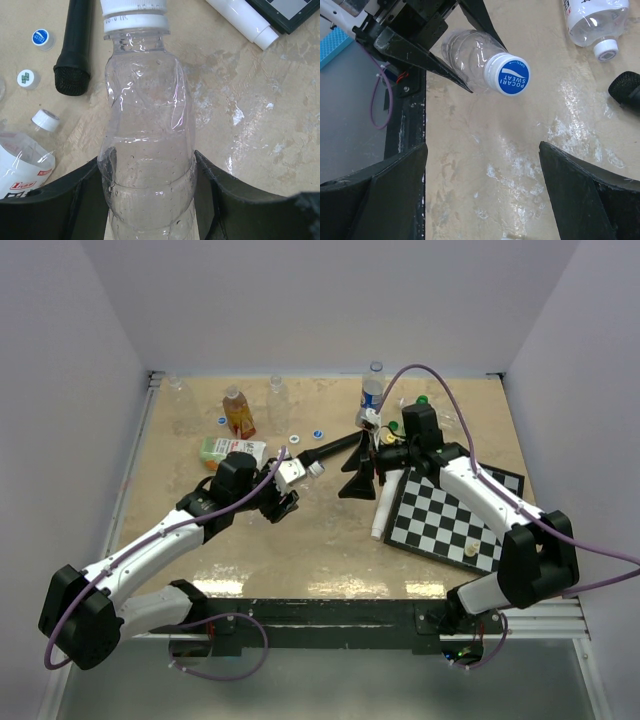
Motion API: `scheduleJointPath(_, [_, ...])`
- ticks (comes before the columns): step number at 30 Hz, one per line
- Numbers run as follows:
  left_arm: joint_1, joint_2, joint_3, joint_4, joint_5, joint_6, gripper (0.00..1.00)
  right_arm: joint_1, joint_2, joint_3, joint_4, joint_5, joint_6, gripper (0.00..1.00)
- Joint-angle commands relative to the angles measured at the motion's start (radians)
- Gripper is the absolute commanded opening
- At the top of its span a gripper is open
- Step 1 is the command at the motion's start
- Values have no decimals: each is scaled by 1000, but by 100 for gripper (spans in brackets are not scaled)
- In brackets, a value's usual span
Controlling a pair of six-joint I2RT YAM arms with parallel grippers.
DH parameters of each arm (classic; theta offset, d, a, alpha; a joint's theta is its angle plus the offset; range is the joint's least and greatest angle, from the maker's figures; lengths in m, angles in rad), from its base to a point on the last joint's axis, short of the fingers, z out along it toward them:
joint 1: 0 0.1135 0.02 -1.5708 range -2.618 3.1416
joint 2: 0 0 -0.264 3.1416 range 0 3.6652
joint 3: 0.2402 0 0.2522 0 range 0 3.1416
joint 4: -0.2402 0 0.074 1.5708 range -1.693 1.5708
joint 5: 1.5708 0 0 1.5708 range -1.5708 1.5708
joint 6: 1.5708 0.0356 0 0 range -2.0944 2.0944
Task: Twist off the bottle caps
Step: Unscrew the bottle cap from the plastic bottle.
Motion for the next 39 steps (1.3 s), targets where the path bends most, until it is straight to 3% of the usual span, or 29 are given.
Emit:
scheduleJointPath(1, [-5,6,-1,51,35,2,12,1,-33,-25,84,3,86,98])
scheduleJointPath(7, [-5,6,-2,53,54,4,12,6,40,1,154,-38,233,98])
scheduleJointPath(18, [-13,14,-7,57,92,14,11,60,96,102,104,19,250,94])
scheduleJointPath(23, [-19,19,-8,56,98,17,11,61,97,109,105,19,268,83])
scheduleJointPath(29, [-27,19,-11,51,104,23,11,66,99,112,115,8,285,60])
scheduleJointPath(35, [-34,22,-11,50,112,30,11,66,87,110,124,9,293,57])
scheduleJointPath(39, [-33,23,-13,51,113,30,11,66,85,119,110,6,268,44])
